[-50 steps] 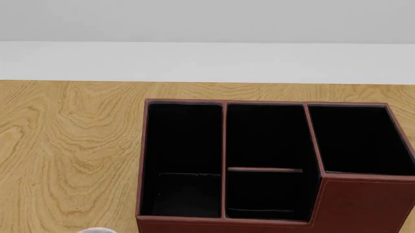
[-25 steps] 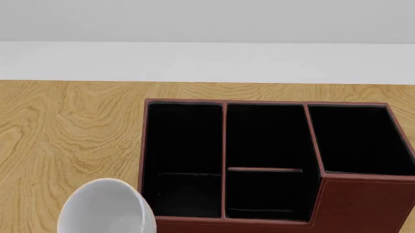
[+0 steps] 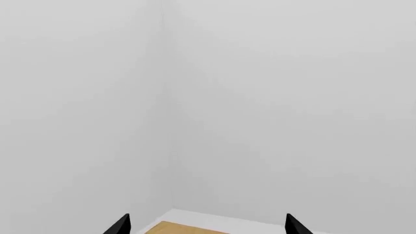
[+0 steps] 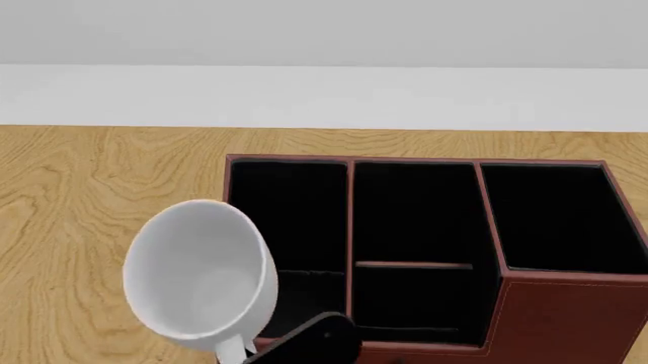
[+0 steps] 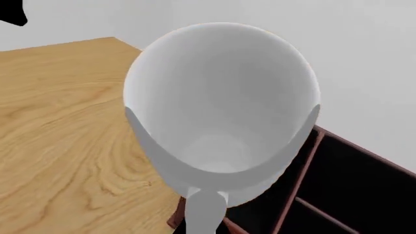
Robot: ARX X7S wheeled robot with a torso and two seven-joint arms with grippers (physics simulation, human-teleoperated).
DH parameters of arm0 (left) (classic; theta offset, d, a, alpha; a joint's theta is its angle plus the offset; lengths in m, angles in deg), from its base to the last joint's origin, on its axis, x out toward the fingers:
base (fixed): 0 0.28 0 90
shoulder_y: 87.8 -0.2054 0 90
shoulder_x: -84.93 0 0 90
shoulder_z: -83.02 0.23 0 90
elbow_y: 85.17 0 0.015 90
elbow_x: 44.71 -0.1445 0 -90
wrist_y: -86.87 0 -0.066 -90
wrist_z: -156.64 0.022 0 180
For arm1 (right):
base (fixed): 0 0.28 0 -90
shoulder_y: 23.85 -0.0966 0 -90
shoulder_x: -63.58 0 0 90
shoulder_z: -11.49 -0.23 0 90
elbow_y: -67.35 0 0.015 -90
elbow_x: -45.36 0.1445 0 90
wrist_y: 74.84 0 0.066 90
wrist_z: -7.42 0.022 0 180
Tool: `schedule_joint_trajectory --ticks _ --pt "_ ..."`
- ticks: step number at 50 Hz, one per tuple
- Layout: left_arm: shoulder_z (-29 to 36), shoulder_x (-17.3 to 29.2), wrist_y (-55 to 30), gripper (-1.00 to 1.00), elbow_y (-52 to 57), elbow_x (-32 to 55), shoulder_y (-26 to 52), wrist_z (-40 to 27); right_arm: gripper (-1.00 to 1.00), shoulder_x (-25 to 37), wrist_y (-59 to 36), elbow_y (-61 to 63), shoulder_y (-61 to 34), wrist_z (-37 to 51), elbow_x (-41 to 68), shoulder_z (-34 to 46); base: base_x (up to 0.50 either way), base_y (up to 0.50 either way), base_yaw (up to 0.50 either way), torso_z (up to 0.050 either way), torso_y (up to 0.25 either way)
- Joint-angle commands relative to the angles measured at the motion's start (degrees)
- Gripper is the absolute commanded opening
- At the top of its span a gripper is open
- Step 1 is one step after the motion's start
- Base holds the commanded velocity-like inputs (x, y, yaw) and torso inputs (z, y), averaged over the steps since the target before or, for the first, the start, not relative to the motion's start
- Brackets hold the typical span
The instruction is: Pick up the white mug and place it to the right of the caddy.
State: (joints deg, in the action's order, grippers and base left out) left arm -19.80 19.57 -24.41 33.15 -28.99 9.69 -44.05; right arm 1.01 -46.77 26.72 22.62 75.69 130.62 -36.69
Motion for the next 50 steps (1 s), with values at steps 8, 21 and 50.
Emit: schedule_joint_trajectory --ticks 8,21,50 --pt "0.06 0.09 0.16 1.00 -0.17 0.09 -0.04 -0.18 -1.00 3.96 1.16 -2.33 -5.65 -0.21 5.64 -5.54 0.00 0.00 0.00 0.000 0.000" --pt "0.68 0.18 0.47 1.00 -0.58 -0.38 0.09 -0.31 -1.00 7.36 2.78 -4.38 -7.78 -1.84 7.61 -8.96 0.00 0.00 0.00 0.000 0.001" --pt "0.89 0.34 0.35 1.00 -0.64 -0.06 0.20 -0.54 -1.00 15.13 5.15 -6.54 -12.20 -0.42 15.67 -14.37 0.00 0.00 0.00 0.000 0.000"
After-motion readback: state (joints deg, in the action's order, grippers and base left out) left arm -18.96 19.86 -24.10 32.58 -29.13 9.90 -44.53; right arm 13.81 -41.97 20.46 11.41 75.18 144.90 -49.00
